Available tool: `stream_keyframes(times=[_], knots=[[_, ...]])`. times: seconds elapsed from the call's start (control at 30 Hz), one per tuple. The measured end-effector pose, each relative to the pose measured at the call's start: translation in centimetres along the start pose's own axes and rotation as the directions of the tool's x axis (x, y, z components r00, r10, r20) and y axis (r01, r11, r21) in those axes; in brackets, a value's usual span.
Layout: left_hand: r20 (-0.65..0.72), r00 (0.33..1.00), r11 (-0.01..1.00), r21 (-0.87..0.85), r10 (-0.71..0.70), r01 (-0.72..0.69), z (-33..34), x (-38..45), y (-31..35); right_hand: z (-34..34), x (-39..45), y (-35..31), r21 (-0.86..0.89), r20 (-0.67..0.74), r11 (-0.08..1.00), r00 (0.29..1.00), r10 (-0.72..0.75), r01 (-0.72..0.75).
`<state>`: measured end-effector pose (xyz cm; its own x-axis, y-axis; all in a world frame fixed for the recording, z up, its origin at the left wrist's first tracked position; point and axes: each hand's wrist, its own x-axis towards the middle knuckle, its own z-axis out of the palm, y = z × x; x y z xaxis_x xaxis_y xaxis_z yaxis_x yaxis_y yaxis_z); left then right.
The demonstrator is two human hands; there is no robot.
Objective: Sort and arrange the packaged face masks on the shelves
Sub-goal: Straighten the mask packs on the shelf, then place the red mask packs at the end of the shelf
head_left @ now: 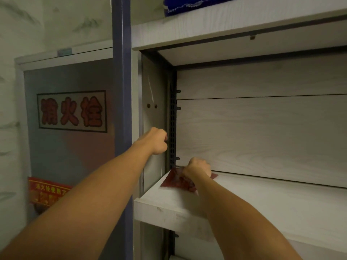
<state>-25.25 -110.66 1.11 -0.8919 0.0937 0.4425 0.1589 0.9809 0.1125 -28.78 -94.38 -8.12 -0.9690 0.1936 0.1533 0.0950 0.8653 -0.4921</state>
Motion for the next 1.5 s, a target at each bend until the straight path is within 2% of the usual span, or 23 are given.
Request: stream_keyframes(times=[0.1,0.2,0.47,0.7,0.8,1.03,1.27,1.5], knots=[[0.011,0.999,1.000,-0.007,0.031,-0.031,0.5,-0.2,0.1,-0.5,-0.2,0.0,-0.099,-0.019,0.991,0.996,0.088,-0.089],[0.014,0.999,0.999,-0.012,0.046,-0.046,0.7,-0.3,0.1,-0.7,-0.3,0.2,-0.077,-0.002,0.981,0.984,0.180,-0.180],[0.032,0.998,0.998,-0.041,0.049,-0.048,0.9,-0.3,0.1,0.0,-0.5,0.3,-0.029,-0.067,0.999,0.997,-0.028,0.026],[0.038,0.997,0.993,-0.106,0.065,-0.060,2.0,-0.1,0.9,-2.6,-0.5,2.3,0.046,-0.083,0.990,0.988,-0.129,0.133],[0.043,0.993,0.987,-0.123,0.114,-0.108,3.3,0.1,2.3,-5.0,-0.8,4.5,-0.086,-0.079,0.978,0.977,-0.196,0.189],[0.062,0.977,0.968,-0.163,0.202,-0.189,6.1,-1.1,7.4,-11.4,-4.1,11.2,-0.365,-0.097,0.912,0.967,-0.238,0.188],[0.087,0.960,0.947,-0.210,0.267,-0.244,6.4,-3.5,15.8,-17.1,-10.0,18.1,-0.561,-0.093,0.823,0.982,-0.164,0.085],[0.081,0.928,0.917,-0.204,0.363,-0.341,5.3,-8.9,26.1,-22.9,-17.4,26.6,-0.606,-0.157,0.794,0.986,-0.061,-0.048]])
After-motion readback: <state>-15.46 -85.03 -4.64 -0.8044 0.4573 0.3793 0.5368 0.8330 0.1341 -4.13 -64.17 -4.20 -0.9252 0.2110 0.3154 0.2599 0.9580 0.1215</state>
